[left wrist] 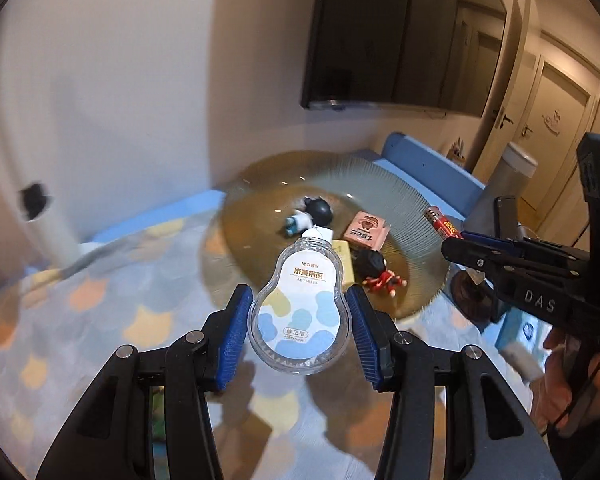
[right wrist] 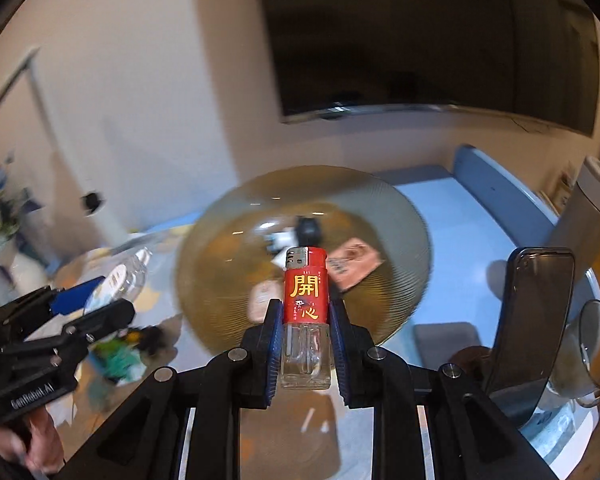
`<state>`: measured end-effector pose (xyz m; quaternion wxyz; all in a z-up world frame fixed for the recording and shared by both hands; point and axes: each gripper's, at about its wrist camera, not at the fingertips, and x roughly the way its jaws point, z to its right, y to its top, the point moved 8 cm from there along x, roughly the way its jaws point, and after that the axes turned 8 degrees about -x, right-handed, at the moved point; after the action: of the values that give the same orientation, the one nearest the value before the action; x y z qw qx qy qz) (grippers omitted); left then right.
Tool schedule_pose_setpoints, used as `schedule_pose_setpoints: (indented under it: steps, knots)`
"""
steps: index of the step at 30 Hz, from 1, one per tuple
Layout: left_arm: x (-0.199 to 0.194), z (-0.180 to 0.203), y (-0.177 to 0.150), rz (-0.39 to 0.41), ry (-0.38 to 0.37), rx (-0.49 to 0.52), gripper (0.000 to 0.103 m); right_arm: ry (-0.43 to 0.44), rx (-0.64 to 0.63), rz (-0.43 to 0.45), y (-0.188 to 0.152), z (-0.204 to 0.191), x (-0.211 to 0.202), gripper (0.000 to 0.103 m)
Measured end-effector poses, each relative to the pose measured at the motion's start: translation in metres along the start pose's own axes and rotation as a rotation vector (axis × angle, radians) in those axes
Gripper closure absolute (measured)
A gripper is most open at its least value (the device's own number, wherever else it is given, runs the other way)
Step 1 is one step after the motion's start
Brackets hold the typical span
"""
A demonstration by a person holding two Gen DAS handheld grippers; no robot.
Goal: Organize rigid objects
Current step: 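Carry the red lighter and clear container over the amber bowl and open both tools, then move both open tools back over the remaining pile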
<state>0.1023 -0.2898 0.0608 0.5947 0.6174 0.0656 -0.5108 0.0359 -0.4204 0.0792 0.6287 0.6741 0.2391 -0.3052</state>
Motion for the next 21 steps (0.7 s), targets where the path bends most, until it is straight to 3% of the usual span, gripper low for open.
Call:
schedule_pose_setpoints:
  steps: [7, 9, 10, 15, 21]
  knots:
    - [0.053, 0.016, 0.001, -0.106, -0.022, -0.009, 0.054, -0.043, 0.035, -0.077, -0.002, 0.021, 0.035, 0.081]
    - [0.056, 0.016, 0.002, -0.123, -0.025, -0.022, 0.032, -0.035, 0.075, -0.088, -0.002, 0.032, 0.04, 0.072]
    - [0.051, 0.013, 0.004, -0.107, -0.019, -0.034, 0.031, -0.033, 0.095, -0.1, -0.003, 0.036, 0.042, 0.064]
    - [0.001, -0.012, 0.005, -0.024, -0.017, -0.065, 0.031, -0.032, 0.112, -0.055, -0.004, 0.039, 0.023, 0.061]
    - [-0.083, -0.059, -0.008, 0.092, 0.08, -0.073, 0.029, 0.07, 0.073, 0.005, -0.002, -0.007, -0.005, 0.048]
